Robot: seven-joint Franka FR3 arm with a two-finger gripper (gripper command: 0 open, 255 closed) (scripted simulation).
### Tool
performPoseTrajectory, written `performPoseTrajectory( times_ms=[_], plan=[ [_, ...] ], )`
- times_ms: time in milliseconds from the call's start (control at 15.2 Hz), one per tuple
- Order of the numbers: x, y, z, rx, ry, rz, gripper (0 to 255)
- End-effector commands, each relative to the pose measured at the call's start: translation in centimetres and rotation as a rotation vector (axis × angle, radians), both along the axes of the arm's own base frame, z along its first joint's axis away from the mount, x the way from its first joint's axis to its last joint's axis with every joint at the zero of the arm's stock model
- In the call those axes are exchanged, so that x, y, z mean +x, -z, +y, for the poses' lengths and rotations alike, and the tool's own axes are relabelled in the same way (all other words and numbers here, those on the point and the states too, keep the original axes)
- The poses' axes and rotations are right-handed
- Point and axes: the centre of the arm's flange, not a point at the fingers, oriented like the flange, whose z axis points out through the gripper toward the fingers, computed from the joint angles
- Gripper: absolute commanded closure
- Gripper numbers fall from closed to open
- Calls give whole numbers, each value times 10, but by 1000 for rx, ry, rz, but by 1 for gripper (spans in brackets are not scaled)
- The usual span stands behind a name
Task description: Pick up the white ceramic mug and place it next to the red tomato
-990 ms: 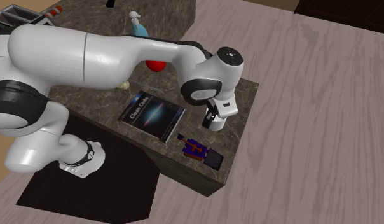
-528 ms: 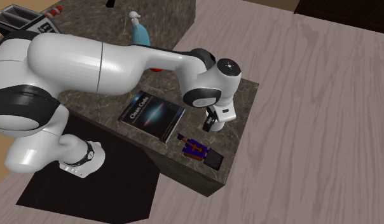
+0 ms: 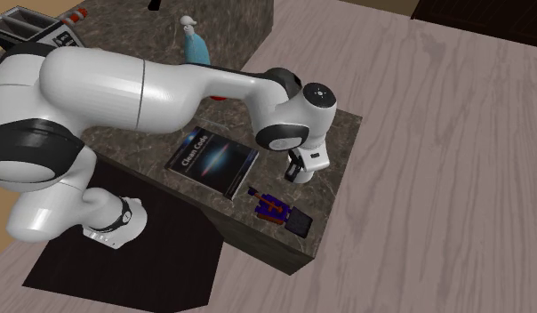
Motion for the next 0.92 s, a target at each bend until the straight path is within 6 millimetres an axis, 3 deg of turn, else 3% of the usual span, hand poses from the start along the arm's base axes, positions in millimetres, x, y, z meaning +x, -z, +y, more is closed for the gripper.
performPoseTrajectory(
  times_ms=[0, 528, 858],
  plan=[
    [0, 0, 0, 0, 0, 0, 255],
    [0, 0, 0, 0, 0, 0, 255],
    [0, -26, 0, 0, 0, 0, 255]
  ],
)
